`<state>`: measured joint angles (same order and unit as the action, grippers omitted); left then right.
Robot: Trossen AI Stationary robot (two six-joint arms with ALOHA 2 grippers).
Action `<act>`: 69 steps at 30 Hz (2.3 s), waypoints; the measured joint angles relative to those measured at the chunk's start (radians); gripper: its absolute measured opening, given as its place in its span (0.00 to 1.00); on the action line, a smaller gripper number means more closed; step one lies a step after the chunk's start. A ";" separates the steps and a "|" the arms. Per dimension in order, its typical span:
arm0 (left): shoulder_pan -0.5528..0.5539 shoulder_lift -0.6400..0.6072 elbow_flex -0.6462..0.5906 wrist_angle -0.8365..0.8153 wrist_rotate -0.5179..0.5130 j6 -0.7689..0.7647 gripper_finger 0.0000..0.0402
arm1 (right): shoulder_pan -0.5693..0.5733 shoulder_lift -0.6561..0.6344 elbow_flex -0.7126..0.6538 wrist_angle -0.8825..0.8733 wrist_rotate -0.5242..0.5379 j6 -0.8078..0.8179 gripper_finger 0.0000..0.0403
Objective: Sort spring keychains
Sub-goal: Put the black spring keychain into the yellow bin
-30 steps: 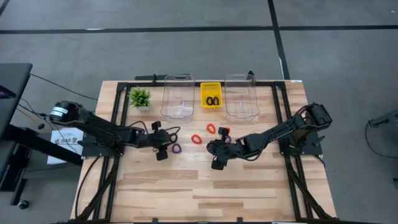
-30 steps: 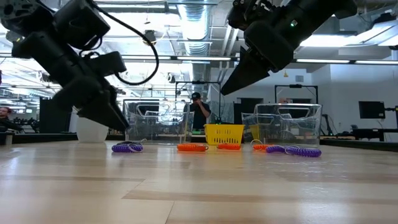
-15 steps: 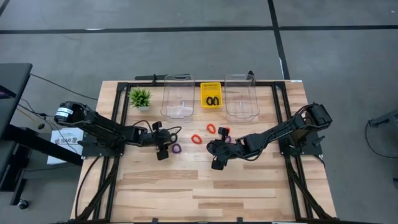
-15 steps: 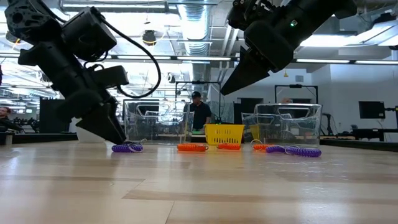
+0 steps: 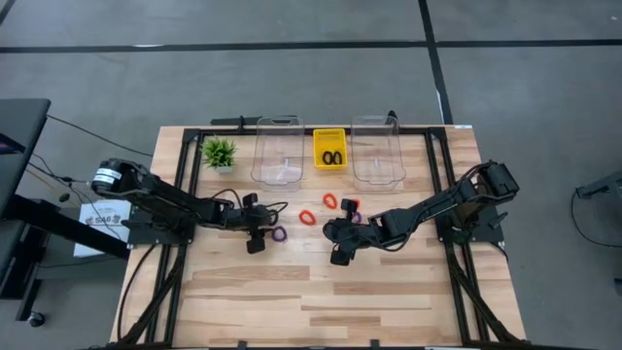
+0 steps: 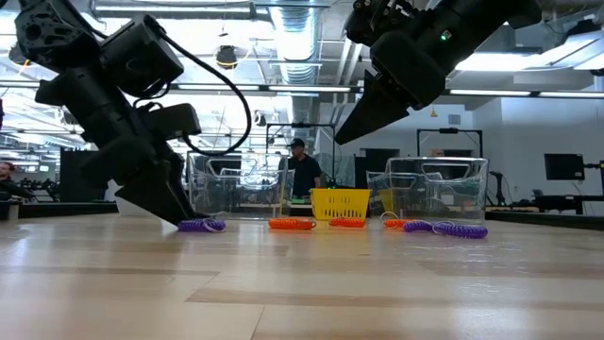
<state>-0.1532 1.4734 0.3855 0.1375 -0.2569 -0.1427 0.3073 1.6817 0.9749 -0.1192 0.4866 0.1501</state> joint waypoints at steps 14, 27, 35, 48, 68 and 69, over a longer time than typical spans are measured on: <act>0.000 -0.016 -0.004 -0.019 0.016 0.013 0.33 | 0.000 0.000 0.000 0.000 0.000 0.000 0.00; -0.002 -0.014 -0.006 -0.009 -0.002 0.120 0.14 | 0.000 0.000 0.000 0.000 0.000 0.000 0.00; -0.005 -0.024 -0.007 0.002 -0.033 0.144 0.14 | 0.000 0.000 0.000 0.000 0.000 0.000 0.00; -0.083 -0.187 -0.010 -0.006 -0.083 0.147 0.11 | 0.000 0.000 0.000 0.000 0.000 0.000 0.00; -0.182 -0.326 -0.006 0.100 -0.080 0.147 0.11 | -0.003 0.008 0.000 0.182 -0.043 0.000 0.00; -0.182 -0.326 -0.006 0.113 -0.080 0.147 0.11 | -0.003 0.008 0.000 0.183 -0.043 0.000 0.00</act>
<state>-0.3355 1.1473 0.3790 0.2503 -0.3369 0.0039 0.3042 1.6897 0.9749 0.0639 0.4433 0.1497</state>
